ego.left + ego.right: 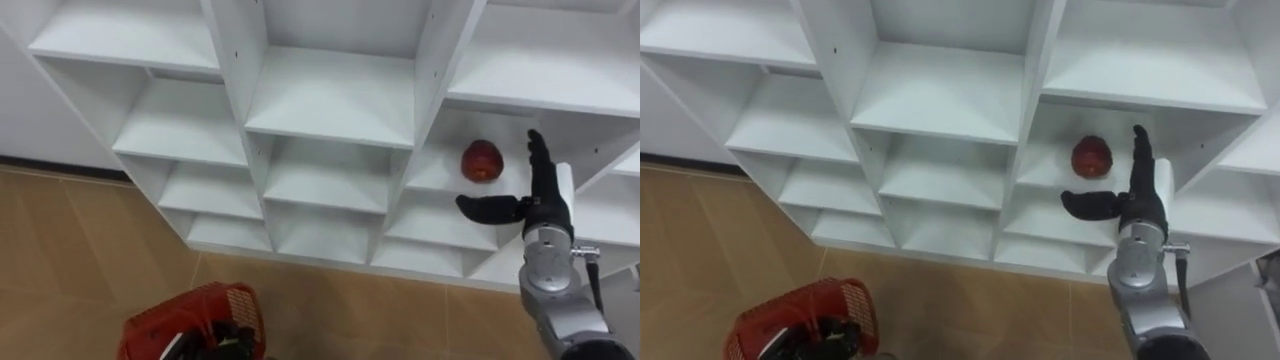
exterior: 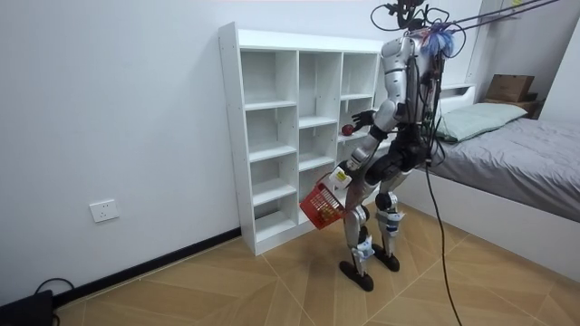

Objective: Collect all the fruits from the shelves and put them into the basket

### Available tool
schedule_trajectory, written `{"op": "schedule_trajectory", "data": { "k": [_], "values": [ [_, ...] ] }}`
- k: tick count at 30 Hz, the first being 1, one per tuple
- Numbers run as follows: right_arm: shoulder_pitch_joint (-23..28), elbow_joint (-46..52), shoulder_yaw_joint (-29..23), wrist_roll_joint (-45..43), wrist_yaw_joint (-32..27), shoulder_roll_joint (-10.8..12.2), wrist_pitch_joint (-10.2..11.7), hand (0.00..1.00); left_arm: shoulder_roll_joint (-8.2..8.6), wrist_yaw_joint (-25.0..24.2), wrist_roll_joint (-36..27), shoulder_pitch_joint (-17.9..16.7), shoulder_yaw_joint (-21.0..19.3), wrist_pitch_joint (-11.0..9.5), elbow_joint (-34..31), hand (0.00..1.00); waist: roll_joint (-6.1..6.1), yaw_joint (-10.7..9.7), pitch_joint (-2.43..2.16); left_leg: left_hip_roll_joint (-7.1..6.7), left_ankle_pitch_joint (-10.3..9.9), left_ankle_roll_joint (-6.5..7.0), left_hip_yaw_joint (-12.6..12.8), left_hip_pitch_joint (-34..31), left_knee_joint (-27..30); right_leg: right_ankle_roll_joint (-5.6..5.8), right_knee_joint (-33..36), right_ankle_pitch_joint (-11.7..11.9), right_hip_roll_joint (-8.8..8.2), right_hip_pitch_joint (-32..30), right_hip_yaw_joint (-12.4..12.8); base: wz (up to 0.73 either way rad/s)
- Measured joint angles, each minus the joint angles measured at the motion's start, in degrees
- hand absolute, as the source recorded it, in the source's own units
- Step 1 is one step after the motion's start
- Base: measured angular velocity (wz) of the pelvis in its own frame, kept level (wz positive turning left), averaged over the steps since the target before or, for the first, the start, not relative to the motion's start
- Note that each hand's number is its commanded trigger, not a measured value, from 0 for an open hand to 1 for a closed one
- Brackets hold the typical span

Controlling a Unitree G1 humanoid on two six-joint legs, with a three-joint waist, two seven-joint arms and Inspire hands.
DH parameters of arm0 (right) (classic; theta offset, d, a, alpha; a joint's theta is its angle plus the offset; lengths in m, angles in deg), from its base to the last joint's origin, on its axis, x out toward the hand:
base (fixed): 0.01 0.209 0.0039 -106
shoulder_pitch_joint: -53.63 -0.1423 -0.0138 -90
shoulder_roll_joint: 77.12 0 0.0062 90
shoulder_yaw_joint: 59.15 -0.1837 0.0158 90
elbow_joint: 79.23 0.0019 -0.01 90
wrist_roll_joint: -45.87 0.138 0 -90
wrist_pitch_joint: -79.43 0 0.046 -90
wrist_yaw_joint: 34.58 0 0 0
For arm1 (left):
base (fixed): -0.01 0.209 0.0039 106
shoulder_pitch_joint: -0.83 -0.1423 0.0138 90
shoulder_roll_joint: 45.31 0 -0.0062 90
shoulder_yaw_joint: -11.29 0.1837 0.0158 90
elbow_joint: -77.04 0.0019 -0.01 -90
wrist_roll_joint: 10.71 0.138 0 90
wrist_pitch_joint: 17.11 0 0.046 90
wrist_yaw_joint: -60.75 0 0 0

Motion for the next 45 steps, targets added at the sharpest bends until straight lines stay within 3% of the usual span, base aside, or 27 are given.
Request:
{"op": "schedule_trajectory", "data": {
  "k": [11, 27, 32, 45],
  "values": [
    [-4.55, 0.01, -0.06, -2.72, -2.09, -0.08, 0.0, 0.0, -0.43, -0.41, 0.06, 0.06, 0.15, 0.07, -3.73, 1.0, -1.11, 1.13, 0.22, -0.42, -0.58, -0.53, -1.17, -6.42, 3.68, -0.67, 4.04, -1.0, -0.42, -6.24, -0.27, 0.04],
    [-8.69, -0.05, 0.14, -1.9, -6.73, -0.68, -0.12, 0.0, -0.81, 0.89, 0.06, 1.24, 1.77, 0.87, -6.0, 1.0, -1.33, 1.2, 0.34, -0.7, -0.43, -0.61, -0.98, -11.44, 3.76, -1.02, 5.0, -1.51, -1.17, -11.39, -0.74, 0.01],
    [-10.04, -1.85, 0.21, -1.66, -7.72, -0.91, -2.0, 0.0, -1.27, 1.61, 0.14, 1.28, 2.34, 0.96, -7.46, 1.0, -2.42, 1.24, 0.78, -0.73, -0.28, -0.69, -0.91, -12.37, 2.88, -1.03, 4.29, -1.58, -1.16, -12.44, -0.78, 0.0],
    [-11.49, -3.82, 1.56, 0.01, -9.39, -2.04, -4.45, 0.0, -1.82, 3.5, 1.14, 1.5, 3.37, 4.37, -10.69, 1.0, -2.48, 0.81, 0.75, -0.61, 0.04, -0.63, -0.42, -13.16, 1.61, -0.91, 2.78, -1.51, -1.03, -13.38, -0.78, 0.0]
  ]
}}
